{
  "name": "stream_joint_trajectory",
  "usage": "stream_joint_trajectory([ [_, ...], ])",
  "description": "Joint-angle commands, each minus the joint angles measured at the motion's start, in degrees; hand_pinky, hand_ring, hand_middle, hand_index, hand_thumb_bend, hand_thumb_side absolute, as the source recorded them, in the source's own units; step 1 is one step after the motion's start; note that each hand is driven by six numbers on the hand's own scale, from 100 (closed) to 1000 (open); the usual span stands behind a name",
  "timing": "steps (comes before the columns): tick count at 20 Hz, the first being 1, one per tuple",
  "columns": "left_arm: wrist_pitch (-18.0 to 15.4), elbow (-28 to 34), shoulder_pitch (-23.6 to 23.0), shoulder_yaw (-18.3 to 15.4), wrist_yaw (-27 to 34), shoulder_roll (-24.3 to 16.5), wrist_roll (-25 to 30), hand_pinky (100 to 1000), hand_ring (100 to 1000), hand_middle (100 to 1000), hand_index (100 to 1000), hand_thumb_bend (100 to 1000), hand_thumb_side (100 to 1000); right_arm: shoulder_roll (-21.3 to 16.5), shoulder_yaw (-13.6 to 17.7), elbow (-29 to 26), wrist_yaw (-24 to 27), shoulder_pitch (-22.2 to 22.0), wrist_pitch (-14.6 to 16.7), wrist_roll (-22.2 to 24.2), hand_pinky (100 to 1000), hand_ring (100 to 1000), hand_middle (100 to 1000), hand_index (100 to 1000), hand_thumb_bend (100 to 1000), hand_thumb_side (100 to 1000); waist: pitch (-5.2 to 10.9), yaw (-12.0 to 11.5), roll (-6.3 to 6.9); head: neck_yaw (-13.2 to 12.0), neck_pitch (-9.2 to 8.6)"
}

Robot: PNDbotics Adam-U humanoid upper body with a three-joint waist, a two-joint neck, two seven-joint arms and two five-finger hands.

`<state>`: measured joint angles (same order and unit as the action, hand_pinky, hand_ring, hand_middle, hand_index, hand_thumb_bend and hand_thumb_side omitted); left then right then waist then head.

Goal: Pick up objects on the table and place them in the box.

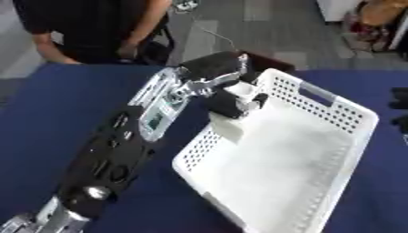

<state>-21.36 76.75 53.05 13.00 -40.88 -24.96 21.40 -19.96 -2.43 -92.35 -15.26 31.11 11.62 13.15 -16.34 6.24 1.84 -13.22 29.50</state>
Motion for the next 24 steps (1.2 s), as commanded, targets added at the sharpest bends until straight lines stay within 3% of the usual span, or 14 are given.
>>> stream_joint_trajectory([
  [1,-0.22,0.13,0.58,-0.52,-0.23,-0.32,-0.28,100,100,127,262,100,694,-0.58,0.19,-0.49,0.38,0.89,0.09,0.31,700,839,897,888,100,700,0.84,0.18,-0.22,-0.23,-0.42],
  [6,-0.24,-0.33,0.34,-0.56,-0.14,-0.15,-0.41,100,100,154,280,100,711,-0.63,0.23,-0.43,0.4,0.79,0.12,0.57,700,839,897,891,100,701,0.75,0.29,-0.19,-0.21,-0.23],
  [8,-0.16,-0.6,0.23,-0.64,-0.23,-0.15,-0.51,100,100,340,467,100,798,-0.66,0.25,-0.42,0.41,0.71,0.15,0.66,701,840,897,890,100,702,0.75,0.29,-0.17,-0.2,-0.14],
  [9,-0.13,-0.72,0.19,-0.69,-0.34,-0.16,-0.55,288,332,489,618,100,855,-0.67,0.25,-0.42,0.41,0.68,0.17,0.71,701,840,897,888,100,702,0.76,0.29,-0.16,-0.2,-0.11],
  [10,0.01,-0.99,0.15,-0.78,-0.54,-0.2,-0.39,363,481,598,709,100,902,-0.68,0.24,-0.42,0.42,0.64,0.19,0.77,701,840,897,888,100,702,0.76,0.26,-0.14,-0.2,-0.04],
  [11,0.09,-1.18,0.15,-0.86,-0.66,-0.2,-0.21,424,593,700,780,100,996,-0.69,0.24,-0.42,0.42,0.62,0.21,0.83,701,840,897,889,100,702,0.77,0.25,-0.14,-0.21,0.0],
  [12,0.12,-1.35,0.14,-0.94,-0.64,-0.19,-0.05,413,567,676,764,100,964,-0.68,0.25,-0.42,0.44,0.62,0.22,0.87,701,840,897,889,100,702,0.77,0.25,-0.13,-0.2,0.02],
  [13,0.07,-1.41,0.14,-0.98,-0.54,-0.18,0.08,478,694,776,819,100,1000,-0.66,0.27,-0.42,0.46,0.62,0.23,0.89,700,839,897,891,100,701,0.78,0.24,-0.13,-0.2,0.03],
  [16,-0.6,-1.14,0.06,-0.74,0.04,-0.11,0.71,535,763,825,847,148,1000,-0.6,0.35,-0.49,0.53,0.69,0.22,0.76,700,839,896,892,100,700,0.8,0.15,-0.11,-0.17,0.13],
  [24,-0.94,-0.25,-0.06,-0.58,0.72,-0.13,1.31,567,784,832,851,166,1000,-0.52,0.39,-0.52,0.56,0.64,0.23,0.73,699,839,896,893,100,699,0.92,-0.17,-0.17,0.0,0.3],
])
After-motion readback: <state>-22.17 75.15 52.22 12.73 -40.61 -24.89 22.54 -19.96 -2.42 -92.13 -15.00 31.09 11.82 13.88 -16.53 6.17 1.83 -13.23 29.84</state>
